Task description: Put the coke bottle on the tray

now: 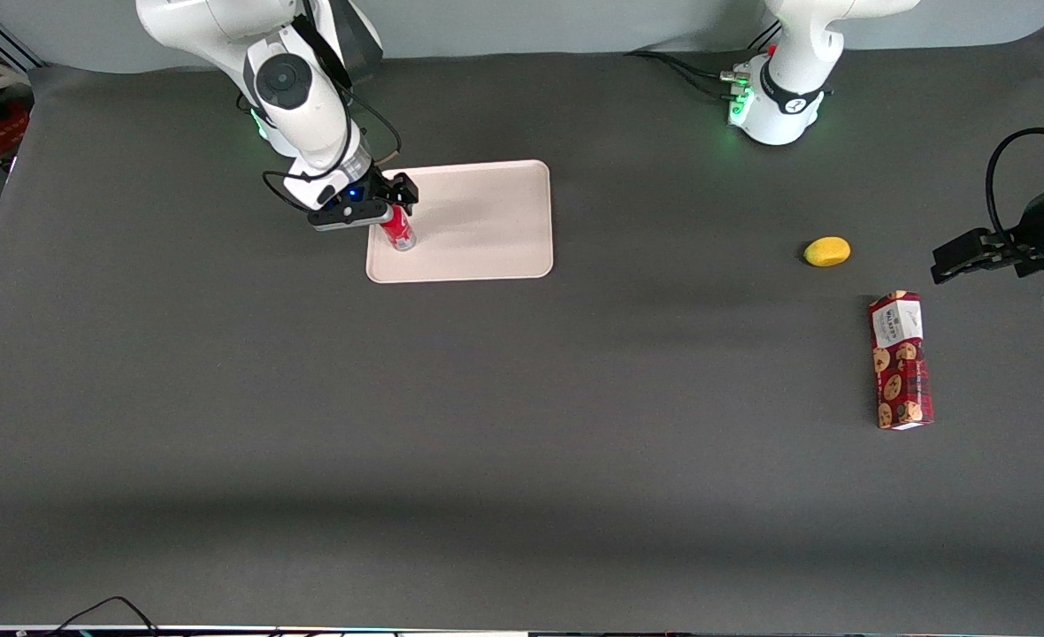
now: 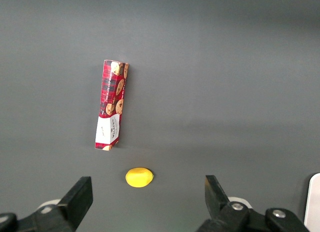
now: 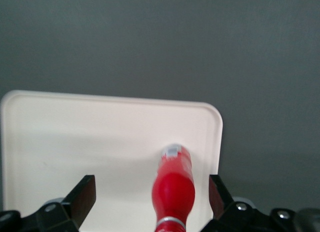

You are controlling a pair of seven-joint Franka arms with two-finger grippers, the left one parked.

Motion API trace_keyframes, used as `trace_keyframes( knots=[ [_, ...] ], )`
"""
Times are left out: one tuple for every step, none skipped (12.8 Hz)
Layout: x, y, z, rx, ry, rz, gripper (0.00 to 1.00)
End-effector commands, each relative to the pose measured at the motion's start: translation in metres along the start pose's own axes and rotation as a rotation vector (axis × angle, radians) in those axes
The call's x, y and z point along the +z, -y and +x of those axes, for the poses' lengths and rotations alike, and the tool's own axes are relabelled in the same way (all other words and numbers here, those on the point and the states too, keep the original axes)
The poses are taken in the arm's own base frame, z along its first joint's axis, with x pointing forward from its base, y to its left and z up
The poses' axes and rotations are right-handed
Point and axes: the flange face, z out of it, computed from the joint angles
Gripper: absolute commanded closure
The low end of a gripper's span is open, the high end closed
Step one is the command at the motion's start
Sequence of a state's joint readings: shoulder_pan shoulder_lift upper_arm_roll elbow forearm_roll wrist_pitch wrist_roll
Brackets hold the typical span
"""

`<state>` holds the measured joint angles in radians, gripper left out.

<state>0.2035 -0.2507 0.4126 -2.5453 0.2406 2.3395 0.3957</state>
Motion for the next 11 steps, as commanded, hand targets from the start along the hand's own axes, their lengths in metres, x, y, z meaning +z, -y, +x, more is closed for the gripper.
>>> trace_keyframes(
  knots=[
    [-0.064,-0.021,0.053,0.078,-0.078,0.031,0.0],
    [-0.088,-0.036,0.075,0.094,-0.102,0.025,0.0],
    [-0.11,-0.045,0.097,0.093,-0.106,0.003,0.0],
    [-0.133,-0.057,0.121,0.1,-0.101,-0.018,0.0],
    [-0.152,-0.071,0.141,0.132,-0.091,-0.011,0.0],
    [-0.172,-0.08,0.16,0.154,-0.109,0.0,0.0],
    [-0.187,-0.084,0.174,0.164,-0.124,0.006,0.0],
    [-0.2,-0.092,0.186,0.165,-0.139,-0.014,0.0],
    [-0.214,-0.107,0.197,0.149,-0.176,-0.069,0.0],
    [-0.222,-0.115,0.205,0.128,-0.187,-0.095,0.0],
    [-0.232,-0.126,0.212,0.112,-0.182,-0.105,0.0]
  ],
)
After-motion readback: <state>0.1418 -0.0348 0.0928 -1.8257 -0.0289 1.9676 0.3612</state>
